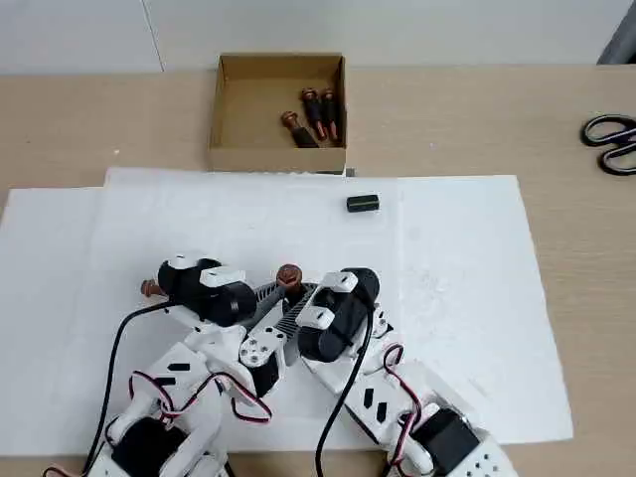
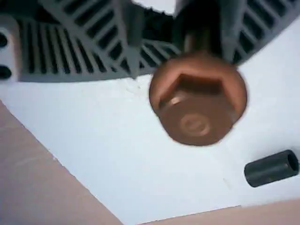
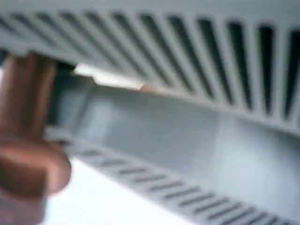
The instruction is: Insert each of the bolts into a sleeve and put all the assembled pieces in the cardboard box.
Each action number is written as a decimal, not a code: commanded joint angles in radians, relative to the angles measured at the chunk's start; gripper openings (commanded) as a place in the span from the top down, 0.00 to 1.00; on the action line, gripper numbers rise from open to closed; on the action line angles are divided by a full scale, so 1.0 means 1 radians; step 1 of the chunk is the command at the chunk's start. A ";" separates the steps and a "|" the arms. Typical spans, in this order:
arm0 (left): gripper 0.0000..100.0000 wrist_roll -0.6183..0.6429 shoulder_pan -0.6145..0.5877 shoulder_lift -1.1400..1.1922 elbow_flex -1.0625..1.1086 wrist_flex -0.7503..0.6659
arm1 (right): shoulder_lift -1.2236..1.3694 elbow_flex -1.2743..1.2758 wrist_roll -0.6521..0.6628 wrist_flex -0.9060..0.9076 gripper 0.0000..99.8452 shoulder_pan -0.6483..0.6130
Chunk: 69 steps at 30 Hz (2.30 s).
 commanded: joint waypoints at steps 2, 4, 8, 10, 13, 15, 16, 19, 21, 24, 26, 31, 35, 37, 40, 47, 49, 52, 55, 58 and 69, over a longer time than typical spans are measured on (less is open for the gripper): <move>0.88 -0.072 -0.072 0.000 0.016 0.031 | -0.016 -0.044 0.012 -0.073 1.00 -0.001; 0.88 -0.103 -0.110 0.000 0.015 0.031 | -0.016 -0.043 0.012 -0.073 1.00 -0.001; 0.88 -0.135 -0.135 0.000 0.015 0.031 | -0.016 -0.032 0.012 -0.073 1.00 -0.001; 0.88 -0.129 -0.127 0.000 0.012 0.029 | -0.016 -0.026 0.012 -0.073 1.00 -0.001; 0.88 -0.127 -0.127 -0.002 0.001 0.028 | -0.016 -0.023 0.012 -0.073 1.00 -0.001; 0.88 -0.121 -0.127 -0.002 -0.021 0.031 | -0.016 -0.011 0.012 -0.073 1.00 0.001; 0.88 -0.109 -0.126 -0.002 -0.035 0.031 | -0.016 -0.003 0.012 -0.073 1.00 0.001; 0.88 -0.092 -0.126 -0.002 -0.088 0.031 | -0.016 0.015 0.012 -0.079 1.00 0.001; 0.88 -0.092 -0.126 -0.002 -0.119 0.031 | -0.016 0.017 0.012 -0.079 1.00 0.001; 0.88 -0.092 -0.126 -0.002 -0.153 0.032 | -0.016 0.018 0.012 -0.076 1.00 0.008; 0.88 -0.091 -0.126 -0.002 -0.170 0.032 | -0.016 0.018 0.012 -0.074 1.00 0.028; 0.88 -0.091 -0.133 -0.002 -0.209 0.031 | -0.016 0.018 0.012 -0.073 1.00 0.087; 0.95 -0.097 -0.137 -0.002 -0.220 0.032 | -0.016 0.018 0.011 -0.073 1.00 0.116; 1.00 -0.097 -0.164 -0.002 -0.217 0.032 | -0.016 0.018 0.011 -0.073 1.00 0.134; 0.99 -0.097 -0.272 0.000 -0.209 0.032 | -0.013 0.028 0.011 -0.071 1.00 0.183; 0.99 -0.163 -0.565 -0.003 -0.068 0.031 | -0.016 0.107 0.005 -0.081 1.00 0.338; 0.99 -0.164 -0.603 -0.003 -0.028 0.031 | -0.007 0.072 -0.021 -0.081 1.00 0.386; 0.99 -0.167 -0.614 -0.003 0.044 0.031 | -0.004 0.002 -0.089 -0.073 1.00 0.453; 0.99 -0.169 -0.615 -0.003 0.076 0.031 | 0.031 -0.066 -0.094 -0.071 1.00 0.486; 0.99 -0.169 -0.615 -0.003 0.076 0.029 | 0.160 -0.169 -0.110 -0.071 1.00 0.486; 0.99 -0.164 -0.617 -0.003 0.076 0.031 | 0.909 -0.709 -0.141 -0.090 1.00 0.483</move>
